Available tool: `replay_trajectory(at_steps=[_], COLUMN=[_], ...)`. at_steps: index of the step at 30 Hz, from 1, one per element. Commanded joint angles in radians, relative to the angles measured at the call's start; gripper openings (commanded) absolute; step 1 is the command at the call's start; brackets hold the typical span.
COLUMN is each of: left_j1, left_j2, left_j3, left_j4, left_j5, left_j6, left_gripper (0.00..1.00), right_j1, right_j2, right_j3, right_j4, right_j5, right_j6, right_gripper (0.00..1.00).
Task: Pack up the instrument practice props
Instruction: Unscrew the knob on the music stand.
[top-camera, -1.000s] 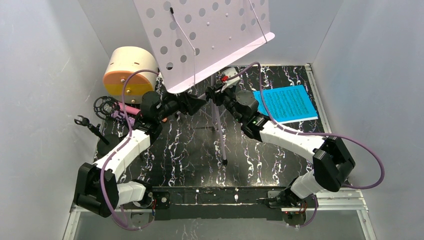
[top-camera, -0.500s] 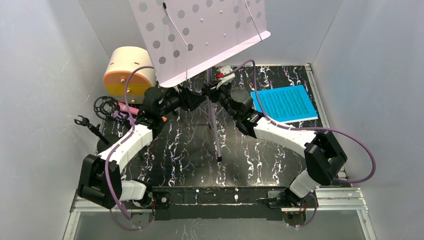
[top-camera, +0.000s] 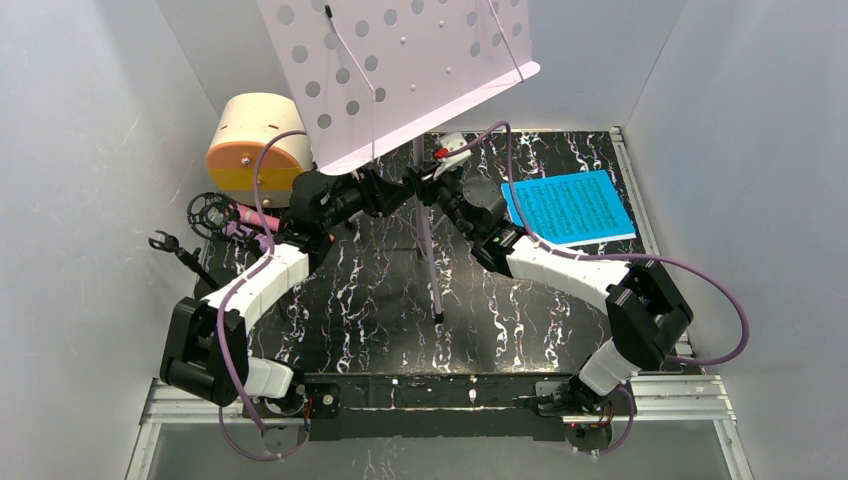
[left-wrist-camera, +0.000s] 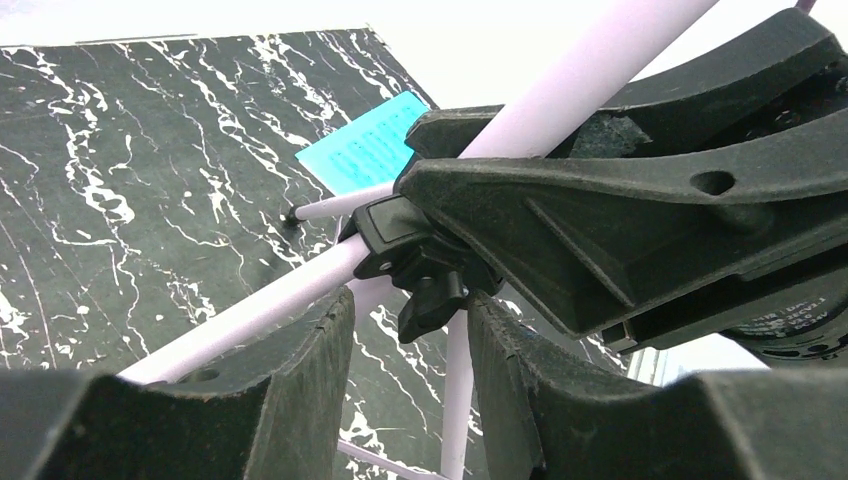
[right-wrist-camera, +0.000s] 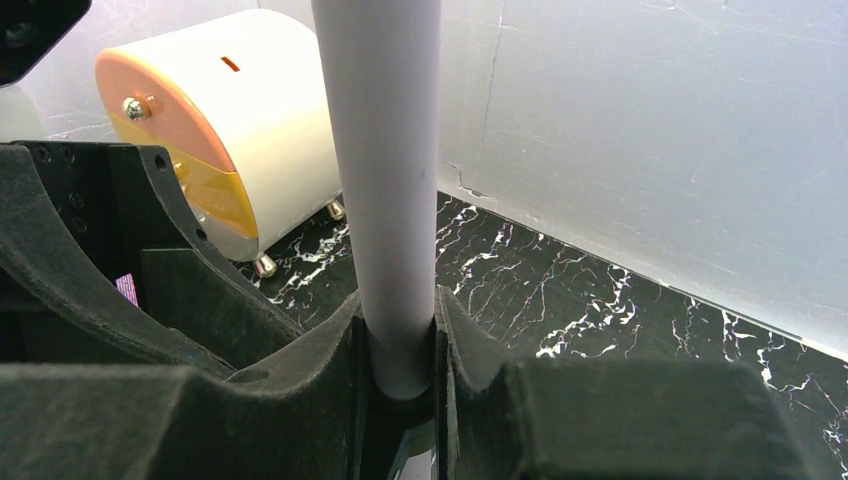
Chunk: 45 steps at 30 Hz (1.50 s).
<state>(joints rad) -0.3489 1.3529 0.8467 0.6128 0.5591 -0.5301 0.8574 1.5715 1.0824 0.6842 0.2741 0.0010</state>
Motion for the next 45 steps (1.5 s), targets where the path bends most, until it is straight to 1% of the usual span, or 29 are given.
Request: replay_trajectory(at_steps=[1, 5, 8, 10, 14, 17, 19, 21, 22, 24, 27, 30, 33, 34, 36, 38, 39, 40, 43, 45], left_j1=[0.005, 0.004, 0.005, 0.004, 0.005, 0.005, 0.005, 0.005, 0.005, 0.004, 0.005, 0.004, 0.005, 0.005, 0.005, 0.005, 0.005, 0.005, 0.005, 0.005], left_j2=[-0.004, 0.008, 0.02, 0.02, 0.015, 0.014, 0.013, 0.016, 0.019, 0.03, 0.043, 0.05, 0.05, 0.046, 0.04, 0.047, 0.052, 0.055, 0.055, 0.053], left_j3=[0.04, 0.05, 0.047, 0.04, 0.038, 0.035, 0.033, 0.02, 0.012, -0.011, -0.034, -0.053, -0.069, -0.072, -0.068, -0.049, -0.036, -0.024, 0.0, -0.002], left_j4=[0.047, 0.046, 0.047, 0.047, 0.016, -0.005, -0.044, -0.046, -0.036, 0.001, 0.048, 0.059, 0.059, 0.059, 0.058, 0.056, 0.058, 0.058, 0.049, 0.036], left_j5=[0.002, -0.005, -0.01, -0.023, -0.046, -0.066, -0.104, -0.123, -0.124, -0.123, -0.127, -0.142, -0.163, -0.169, -0.182, -0.161, -0.142, -0.124, -0.074, -0.061], left_j6=[-0.033, -0.048, -0.072, -0.106, -0.191, -0.273, -0.341, -0.46, -0.496, -0.647, -0.816, -0.958, -1.046, -1.059, -1.038, -0.953, -0.913, -0.876, -0.732, -0.682], left_gripper=[0.43, 0.4, 0.32, 0.28, 0.13, 0.05, 0.0, 0.0, 0.0, 0.0, 0.0, 0.0, 0.0, 0.0, 0.0, 0.0, 0.02, 0.1, 0.26, 0.31], right_j1=[0.007, 0.007, 0.008, 0.008, 0.008, 0.008, 0.008, 0.007, 0.007, 0.008, 0.008, 0.007, 0.008, 0.007, 0.007, 0.008, 0.008, 0.008, 0.008, 0.008], right_j2=[0.016, 0.025, 0.022, 0.019, 0.01, -0.004, -0.013, -0.02, -0.023, -0.028, -0.034, -0.04, -0.042, -0.042, -0.041, -0.041, -0.041, -0.041, -0.044, -0.044], right_j3=[-0.01, -0.008, -0.017, -0.025, -0.047, -0.063, -0.079, -0.095, -0.101, -0.113, -0.123, -0.134, -0.139, -0.139, -0.14, -0.139, -0.139, -0.139, -0.144, -0.148], right_j4=[0.051, 0.04, 0.04, 0.04, 0.037, 0.027, 0.026, 0.026, 0.026, 0.022, 0.015, 0.013, 0.011, 0.008, 0.008, 0.006, 0.004, 0.001, 0.005, 0.01], right_j5=[-0.039, -0.045, -0.046, -0.048, -0.051, -0.053, -0.054, -0.053, -0.052, -0.046, -0.022, -0.004, 0.005, 0.006, 0.007, 0.006, 0.005, 0.004, -0.002, -0.009], right_j6=[0.05, 0.053, 0.061, 0.063, 0.074, 0.08, 0.089, 0.105, 0.112, 0.125, 0.148, 0.166, 0.178, 0.181, 0.183, 0.181, 0.18, 0.179, 0.187, 0.189], right_gripper=[0.01, 0.01, 0.01, 0.01, 0.01, 0.01, 0.01, 0.01, 0.01, 0.01, 0.01, 0.01, 0.01, 0.01, 0.01, 0.01, 0.01, 0.01, 0.01, 0.01])
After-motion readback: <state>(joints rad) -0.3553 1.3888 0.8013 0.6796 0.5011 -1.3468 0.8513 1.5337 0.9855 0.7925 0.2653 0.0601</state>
